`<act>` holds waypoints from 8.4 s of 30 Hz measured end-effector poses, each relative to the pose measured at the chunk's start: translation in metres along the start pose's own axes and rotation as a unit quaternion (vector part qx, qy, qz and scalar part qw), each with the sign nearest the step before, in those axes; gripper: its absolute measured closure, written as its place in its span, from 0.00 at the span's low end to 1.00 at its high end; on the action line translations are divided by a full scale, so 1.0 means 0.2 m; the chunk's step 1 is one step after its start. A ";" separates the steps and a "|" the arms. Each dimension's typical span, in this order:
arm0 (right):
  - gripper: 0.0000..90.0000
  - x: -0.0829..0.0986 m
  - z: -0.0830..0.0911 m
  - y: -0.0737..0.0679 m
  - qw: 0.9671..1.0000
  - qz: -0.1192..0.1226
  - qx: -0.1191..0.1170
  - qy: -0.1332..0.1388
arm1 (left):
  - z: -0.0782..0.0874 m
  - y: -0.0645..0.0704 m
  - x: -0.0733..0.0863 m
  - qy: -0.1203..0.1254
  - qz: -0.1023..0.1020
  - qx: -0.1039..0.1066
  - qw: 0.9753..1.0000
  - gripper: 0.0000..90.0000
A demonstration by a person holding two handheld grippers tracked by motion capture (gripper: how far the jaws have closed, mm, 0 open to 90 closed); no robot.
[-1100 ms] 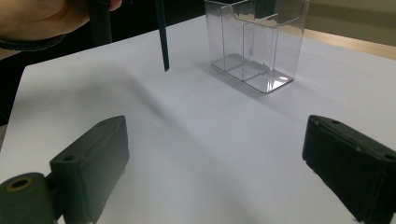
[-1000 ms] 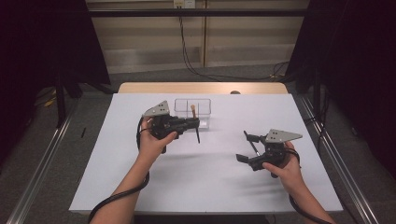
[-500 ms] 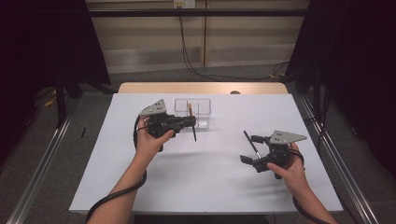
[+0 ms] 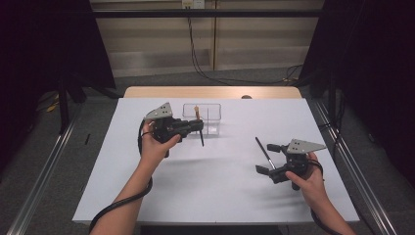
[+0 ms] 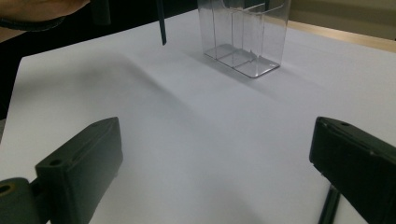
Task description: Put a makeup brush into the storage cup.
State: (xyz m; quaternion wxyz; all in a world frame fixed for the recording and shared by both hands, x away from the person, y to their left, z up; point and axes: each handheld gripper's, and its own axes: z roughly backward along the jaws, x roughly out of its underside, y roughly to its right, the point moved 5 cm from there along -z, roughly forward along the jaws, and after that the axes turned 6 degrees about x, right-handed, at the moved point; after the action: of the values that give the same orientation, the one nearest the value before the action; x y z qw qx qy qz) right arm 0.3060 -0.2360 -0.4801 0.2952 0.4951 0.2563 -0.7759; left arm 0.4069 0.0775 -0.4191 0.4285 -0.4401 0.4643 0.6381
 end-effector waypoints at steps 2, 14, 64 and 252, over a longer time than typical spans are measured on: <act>0.02 0.01 0.01 0.00 1.000 0.001 0.001 -0.002 | 0.00 0.00 0.00 -0.001 -0.001 0.000 1.000 0.92; 0.02 0.03 0.06 0.01 1.000 -0.001 0.016 0.007 | 0.01 -0.02 -0.03 0.000 -0.003 -0.006 1.000 0.92; 0.02 0.07 0.10 0.03 0.999 0.006 0.031 0.016 | 0.05 -0.17 -0.28 -0.010 -0.008 -0.051 0.999 0.92; 0.02 0.06 0.08 0.01 0.999 0.019 0.028 0.014 | 0.35 -0.10 0.13 0.022 0.000 -0.103 0.994 0.00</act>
State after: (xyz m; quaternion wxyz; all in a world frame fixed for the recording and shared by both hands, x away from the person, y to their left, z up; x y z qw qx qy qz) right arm 0.2939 -0.2507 -0.4865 0.2920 0.5187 0.2295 -0.7701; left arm 0.4078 0.1528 -0.4348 0.3709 -0.4959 0.4054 0.6725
